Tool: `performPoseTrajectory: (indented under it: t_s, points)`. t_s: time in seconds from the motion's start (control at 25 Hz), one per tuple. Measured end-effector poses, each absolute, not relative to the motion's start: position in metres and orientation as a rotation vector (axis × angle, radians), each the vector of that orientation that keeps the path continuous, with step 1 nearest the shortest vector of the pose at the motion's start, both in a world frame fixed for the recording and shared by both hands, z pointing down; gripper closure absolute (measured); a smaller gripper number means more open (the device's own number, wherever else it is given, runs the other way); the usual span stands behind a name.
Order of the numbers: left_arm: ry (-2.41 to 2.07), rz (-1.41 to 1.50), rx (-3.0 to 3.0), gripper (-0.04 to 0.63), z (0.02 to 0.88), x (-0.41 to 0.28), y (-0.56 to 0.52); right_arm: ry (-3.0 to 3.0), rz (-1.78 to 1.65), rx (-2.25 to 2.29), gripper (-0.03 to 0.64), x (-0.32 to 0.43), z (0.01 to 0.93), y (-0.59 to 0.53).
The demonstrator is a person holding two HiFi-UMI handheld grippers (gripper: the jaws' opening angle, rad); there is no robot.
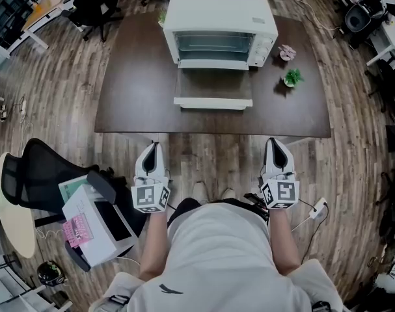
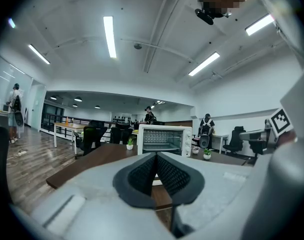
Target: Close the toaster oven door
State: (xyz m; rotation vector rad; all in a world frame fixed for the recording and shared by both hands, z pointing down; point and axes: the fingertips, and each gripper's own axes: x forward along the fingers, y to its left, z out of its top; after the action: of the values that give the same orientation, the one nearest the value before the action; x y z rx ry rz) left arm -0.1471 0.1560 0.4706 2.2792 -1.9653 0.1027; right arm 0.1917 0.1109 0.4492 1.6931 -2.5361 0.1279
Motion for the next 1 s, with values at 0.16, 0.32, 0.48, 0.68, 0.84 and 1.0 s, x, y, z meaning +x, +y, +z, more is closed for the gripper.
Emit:
performPoseTrajectory:
  t_s: [0.16, 0.32, 0.48, 0.68, 0.84, 1.0]
  points:
    - [-1.956, 0.104, 2.276, 0.591, 0.474, -0.158, 0.152, -2.533, 0.158, 1.71, 0.617, 0.183, 0.45, 0.108]
    - [-1.937, 0.102, 2.286, 0.591, 0.474, -0.167, 0.144, -2.516, 0.161, 1.725, 0.618, 0.175, 0.45, 0.105]
    - [-1.912, 0.104, 2.304, 0.591, 0.475, -0.177, 0.13, -2.508, 0.16, 1.74, 0.618, 0.163, 0.447, 0.1]
    - [-1.876, 0.113, 2.322, 0.591, 0.479, -0.181, 0.113, -2.483, 0.152, 1.764, 0.617, 0.158, 0.445, 0.09]
    - [-1.874, 0.129, 2.303, 0.591, 0.487, -0.185, 0.098, -2.478, 0.15, 1.744, 0.617, 0.153, 0.45, 0.073]
    - [-1.891, 0.148, 2.282, 0.591, 0.493, -0.185, 0.072, -2.486, 0.166, 1.718, 0.617, 0.156, 0.46, 0.04]
